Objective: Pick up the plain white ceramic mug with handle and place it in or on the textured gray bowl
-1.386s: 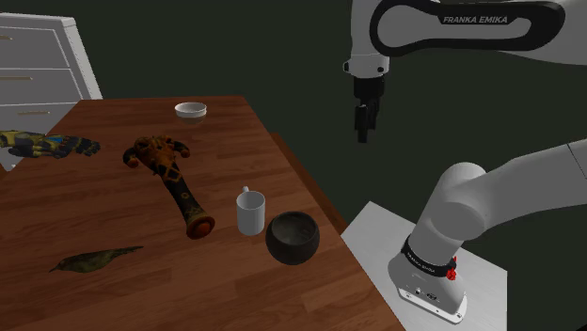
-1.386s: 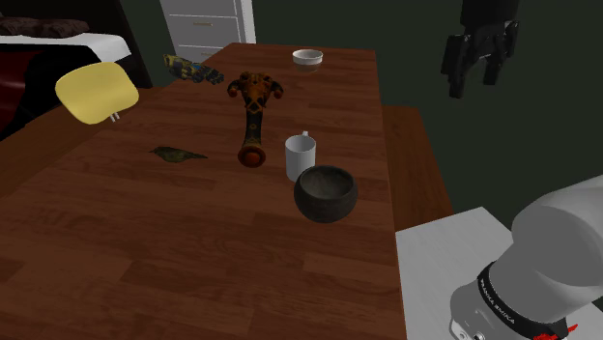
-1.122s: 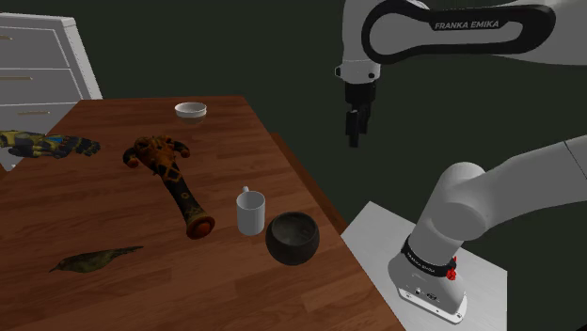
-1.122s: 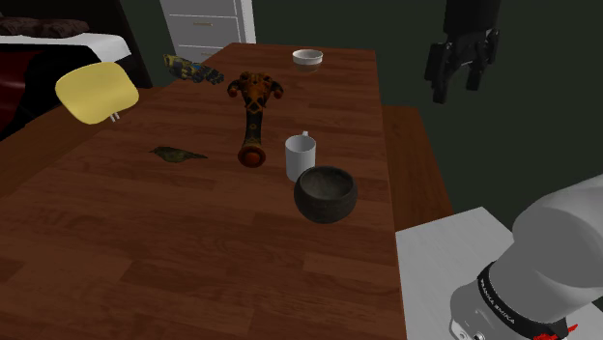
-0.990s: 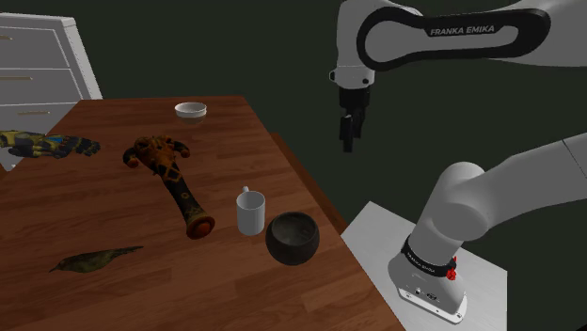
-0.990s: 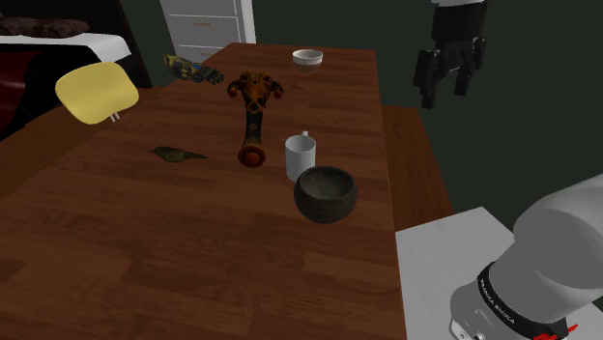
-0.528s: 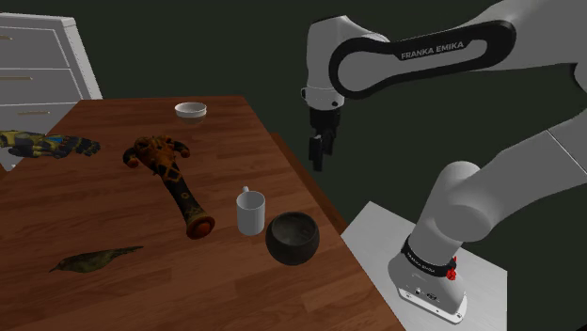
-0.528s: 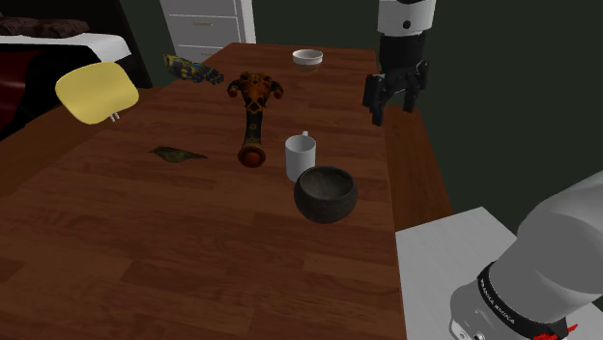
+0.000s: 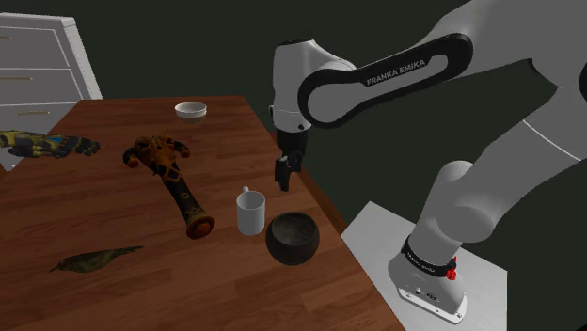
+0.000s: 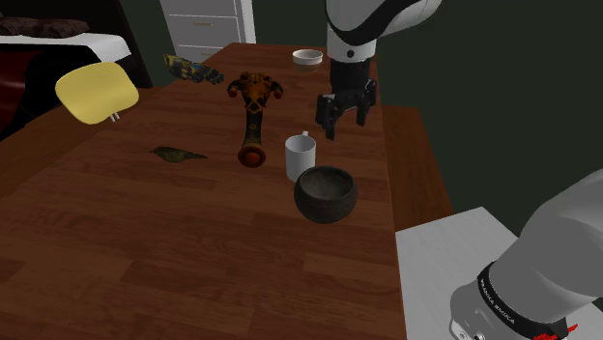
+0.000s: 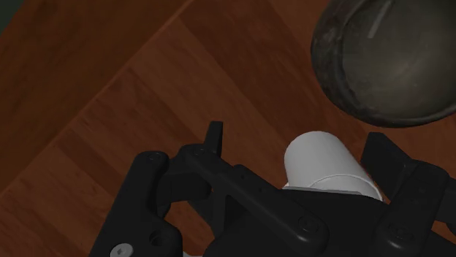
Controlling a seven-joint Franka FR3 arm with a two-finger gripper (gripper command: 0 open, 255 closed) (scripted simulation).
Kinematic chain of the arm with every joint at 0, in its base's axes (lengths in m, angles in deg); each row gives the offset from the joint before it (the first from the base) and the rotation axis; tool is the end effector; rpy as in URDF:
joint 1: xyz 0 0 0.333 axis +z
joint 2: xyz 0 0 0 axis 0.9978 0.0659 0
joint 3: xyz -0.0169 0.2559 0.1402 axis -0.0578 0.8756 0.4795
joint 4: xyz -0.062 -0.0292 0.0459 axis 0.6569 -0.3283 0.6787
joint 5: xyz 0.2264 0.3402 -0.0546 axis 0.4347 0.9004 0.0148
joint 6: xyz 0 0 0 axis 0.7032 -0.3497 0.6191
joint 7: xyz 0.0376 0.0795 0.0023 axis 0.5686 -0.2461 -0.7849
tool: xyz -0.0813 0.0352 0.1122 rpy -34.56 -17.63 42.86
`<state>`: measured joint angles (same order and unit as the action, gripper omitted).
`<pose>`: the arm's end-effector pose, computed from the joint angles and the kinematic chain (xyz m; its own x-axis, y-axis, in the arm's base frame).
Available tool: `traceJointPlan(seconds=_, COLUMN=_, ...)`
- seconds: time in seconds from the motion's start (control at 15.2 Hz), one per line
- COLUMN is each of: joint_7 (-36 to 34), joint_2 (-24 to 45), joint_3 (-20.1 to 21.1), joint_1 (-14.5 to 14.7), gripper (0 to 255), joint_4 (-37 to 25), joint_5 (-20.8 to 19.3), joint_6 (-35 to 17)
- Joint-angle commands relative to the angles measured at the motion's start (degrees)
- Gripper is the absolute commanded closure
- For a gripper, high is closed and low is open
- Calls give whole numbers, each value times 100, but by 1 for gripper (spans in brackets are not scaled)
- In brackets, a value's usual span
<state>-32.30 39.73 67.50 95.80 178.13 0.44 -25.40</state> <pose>0.4012 0.2032 0.3721 0.9527 0.2999 -0.0491 0.3017 -0.9527 0.0355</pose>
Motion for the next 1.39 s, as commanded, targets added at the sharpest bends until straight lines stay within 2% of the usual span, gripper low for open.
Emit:
traceJointPlan(seconds=0.0, joint_7=-143, joint_2=310, joint_3=159, joint_1=52, gripper=0, joint_4=-130, joint_5=-18, joint_6=-295)
traceJointPlan(seconds=0.26, joint_7=-479, joint_2=1010, joint_3=470, joint_1=134, gripper=0, joint_4=-470, joint_5=-188, joint_6=-845)
traceJointPlan(seconds=0.59, joint_7=-983, joint_2=1918, joint_3=790, joint_1=246, gripper=0, joint_4=-1017, joint_5=-627, joint_6=-1388)
traceJointPlan(seconds=1.06, joint_7=-1138, joint_2=2273, joint_3=790, joint_1=246, gripper=0, joint_4=-811, joint_5=-844, joint_6=-1912)
traceJointPlan(seconds=1.32, joint_7=-1153, joint_2=2305, joint_3=789, joint_1=247, gripper=0, joint_4=-796, joint_5=-865, joint_6=-1954)
